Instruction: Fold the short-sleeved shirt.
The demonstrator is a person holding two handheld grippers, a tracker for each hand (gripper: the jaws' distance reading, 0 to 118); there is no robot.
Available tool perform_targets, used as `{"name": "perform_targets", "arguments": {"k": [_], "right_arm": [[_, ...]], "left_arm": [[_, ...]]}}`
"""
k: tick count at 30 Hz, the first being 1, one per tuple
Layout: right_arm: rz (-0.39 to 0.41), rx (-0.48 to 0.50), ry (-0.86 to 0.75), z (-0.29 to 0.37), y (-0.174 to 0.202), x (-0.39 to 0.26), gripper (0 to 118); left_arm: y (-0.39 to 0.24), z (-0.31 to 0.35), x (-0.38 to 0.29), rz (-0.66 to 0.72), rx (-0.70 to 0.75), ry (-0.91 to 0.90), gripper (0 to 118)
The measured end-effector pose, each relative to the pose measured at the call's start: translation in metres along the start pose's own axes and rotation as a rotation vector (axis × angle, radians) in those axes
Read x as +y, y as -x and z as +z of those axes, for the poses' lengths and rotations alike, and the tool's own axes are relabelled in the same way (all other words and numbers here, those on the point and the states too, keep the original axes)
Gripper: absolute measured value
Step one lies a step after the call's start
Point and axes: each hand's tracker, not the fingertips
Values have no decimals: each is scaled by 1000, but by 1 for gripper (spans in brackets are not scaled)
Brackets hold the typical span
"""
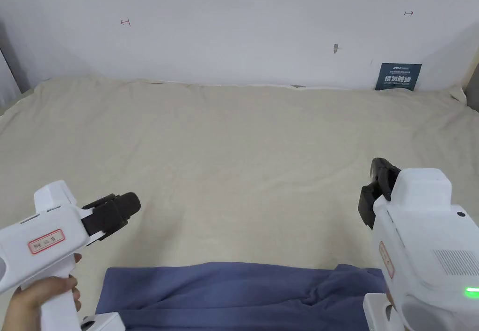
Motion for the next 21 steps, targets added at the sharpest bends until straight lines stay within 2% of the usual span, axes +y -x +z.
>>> {"name": "perform_targets", "arguments": {"k": [4, 9, 12, 14, 15, 16, 17, 18, 21], "right_arm": [[2, 9, 16, -4, 7, -1, 1], [20, 17, 43, -12, 18, -6, 1], [21, 20, 66, -18, 24, -11, 1], [21, 23, 84, -22, 29, -15, 1], [26, 22, 93, -24, 31, -17, 1], [31, 21, 100, -25, 34, -19, 1], [35, 21, 107, -27, 36, -21, 1], [41, 22, 117, -29, 37, -23, 1], [47, 21, 141, -35, 42, -29, 1]], "left_arm": [[41, 13, -10, 26, 80, 133, 1], [86, 27, -31, 42, 160, 211, 1], [108, 28, -45, 42, 217, 274, 6], [122, 25, -52, 57, 239, 300, 27], [130, 24, -56, 77, 234, 324, 48], [137, 20, -60, 100, 229, 349, 80], [141, 16, -63, 115, 230, 374, 95], [145, 9, -67, 142, 218, 383, 101], [152, -4, -75, 113, 206, 397, 100]]}}
